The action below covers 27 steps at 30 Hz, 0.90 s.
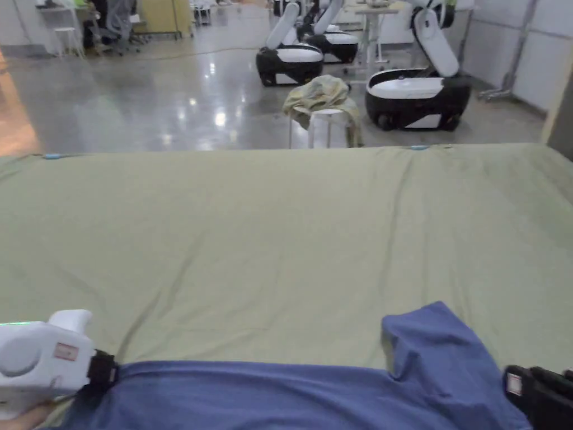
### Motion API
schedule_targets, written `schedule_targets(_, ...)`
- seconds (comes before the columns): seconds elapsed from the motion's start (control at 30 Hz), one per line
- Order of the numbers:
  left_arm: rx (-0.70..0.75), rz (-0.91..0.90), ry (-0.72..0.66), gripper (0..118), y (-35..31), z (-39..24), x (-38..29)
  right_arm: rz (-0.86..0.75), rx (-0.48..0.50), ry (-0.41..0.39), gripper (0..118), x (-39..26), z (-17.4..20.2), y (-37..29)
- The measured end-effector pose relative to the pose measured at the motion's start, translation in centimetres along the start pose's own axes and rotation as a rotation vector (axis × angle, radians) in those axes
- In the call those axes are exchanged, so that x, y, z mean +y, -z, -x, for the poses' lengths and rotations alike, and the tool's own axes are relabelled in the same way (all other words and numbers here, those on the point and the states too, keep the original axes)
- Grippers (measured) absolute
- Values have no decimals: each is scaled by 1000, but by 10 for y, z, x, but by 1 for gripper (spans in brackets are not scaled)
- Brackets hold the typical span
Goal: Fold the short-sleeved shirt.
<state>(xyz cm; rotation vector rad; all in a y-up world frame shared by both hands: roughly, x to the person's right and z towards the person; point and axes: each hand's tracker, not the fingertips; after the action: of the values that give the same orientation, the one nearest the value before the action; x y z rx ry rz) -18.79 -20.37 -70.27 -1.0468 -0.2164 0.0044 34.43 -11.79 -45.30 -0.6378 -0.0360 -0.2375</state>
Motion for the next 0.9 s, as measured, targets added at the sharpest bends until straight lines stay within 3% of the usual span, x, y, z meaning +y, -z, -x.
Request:
schedule_targets(0.07, -4, 1, -19, 15, -7, -5, -4, 122, 15, 7, 48, 23, -22, 43)
schedule_targets(0.23, -3, 5, -3, 14, -10, -10, -6, 435, -99, 114, 52, 44, -62, 147)
schedule_targets(0.27, -4, 6, -1, 14, -10, -9, -5, 486, -115, 98, 52, 41, -65, 165)
schedule_targets(0.33, -10, 5, -3, 14, -10, -8, -6, 560, -139, 37, 48, 31, -65, 185)
schedule_targets(0.4, -11, 3, -6, 14, -12, -10, -7, 497, -150, -51, 39, 32, -54, 171)
schedule_targets(0.43, -11, 1, -6, 14, -10, -9, -7, 487, -150, -88, 23, 33, -49, 166)
schedule_targets(0.47, -10, -3, -4, 14, -11, -10, -8, 473, -156, -146, 0, 32, -46, 163)
schedule_targets(0.63, -66, -66, -21, 12, -46, -4, -9, 361, -182, -196, 0, 35, -31, 126)
schedule_targets(0.7, -104, -109, -3, 8, -75, 0, -14, 312, -123, -149, 0, 41, -27, 93)
schedule_targets(0.83, -198, -230, 69, 8, -142, 2, -55, 166, -93, -167, 0, 27, -9, 8)
schedule_targets(0.9, -249, -254, 72, 8, -171, 3, -91, 120, -65, -104, 0, 7, -12, -32)
